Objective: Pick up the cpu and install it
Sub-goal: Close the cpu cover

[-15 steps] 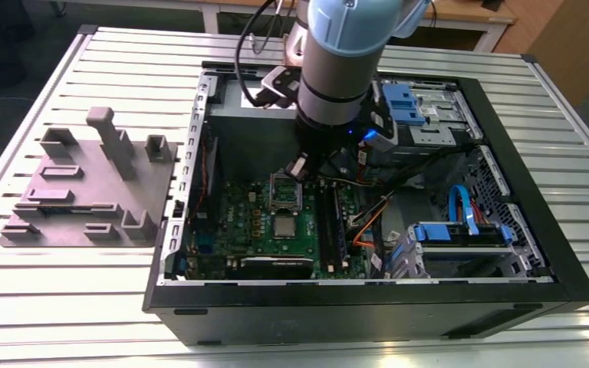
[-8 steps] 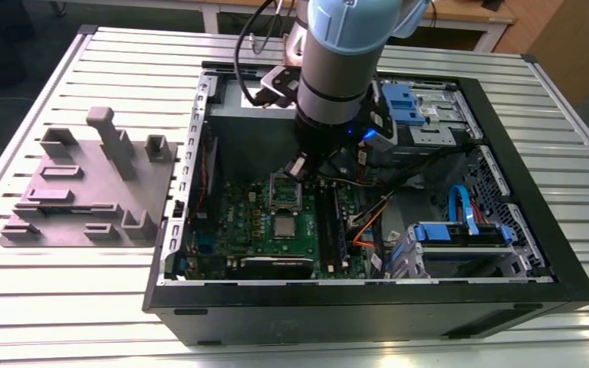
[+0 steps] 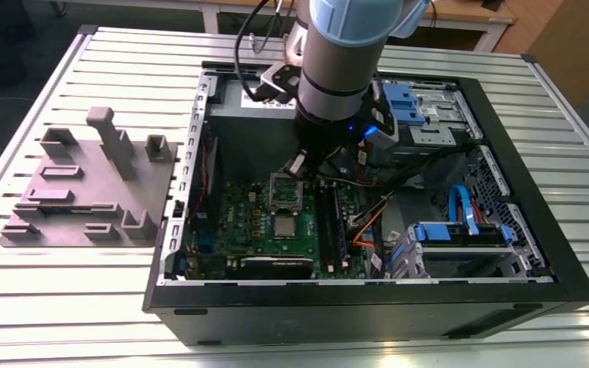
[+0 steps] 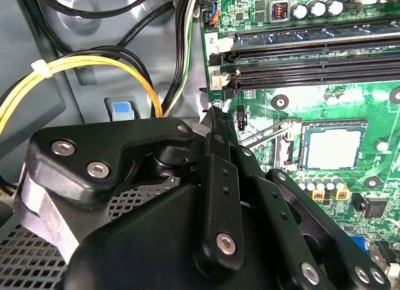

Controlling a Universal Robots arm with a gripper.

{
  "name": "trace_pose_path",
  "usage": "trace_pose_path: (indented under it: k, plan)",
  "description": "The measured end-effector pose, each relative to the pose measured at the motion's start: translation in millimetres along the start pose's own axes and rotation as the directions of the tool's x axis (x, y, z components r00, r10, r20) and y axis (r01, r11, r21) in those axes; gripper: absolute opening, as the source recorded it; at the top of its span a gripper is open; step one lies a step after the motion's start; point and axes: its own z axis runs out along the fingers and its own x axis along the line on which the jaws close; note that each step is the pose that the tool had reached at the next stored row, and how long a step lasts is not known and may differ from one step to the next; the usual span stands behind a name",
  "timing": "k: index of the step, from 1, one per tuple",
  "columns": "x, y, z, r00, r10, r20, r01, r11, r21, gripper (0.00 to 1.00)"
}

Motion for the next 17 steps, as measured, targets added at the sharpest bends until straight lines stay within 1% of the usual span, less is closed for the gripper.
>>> trace_pose_path:
  k: [4, 8, 10, 17]
  plan:
    - [-0.4, 0.4, -3.4, 1.0, 0.0, -0.0095, 0.0, 1.0, 0.005, 0.1]
    - [-0.6, 0.6, -5.7, 0.9998, 0.001, -0.0213, 0.0, 0.9999, 0.0137, 0.1]
    - [-0.7, 0.6, -6.3, 0.9997, 0.001, -0.023, 0.0, 0.9999, 0.0149, 0.1]
    - [0.3, 0.0, -7.2, 0.9997, 0.001, -0.0237, -0.001, 0.9999, 0.0157, 0.1]
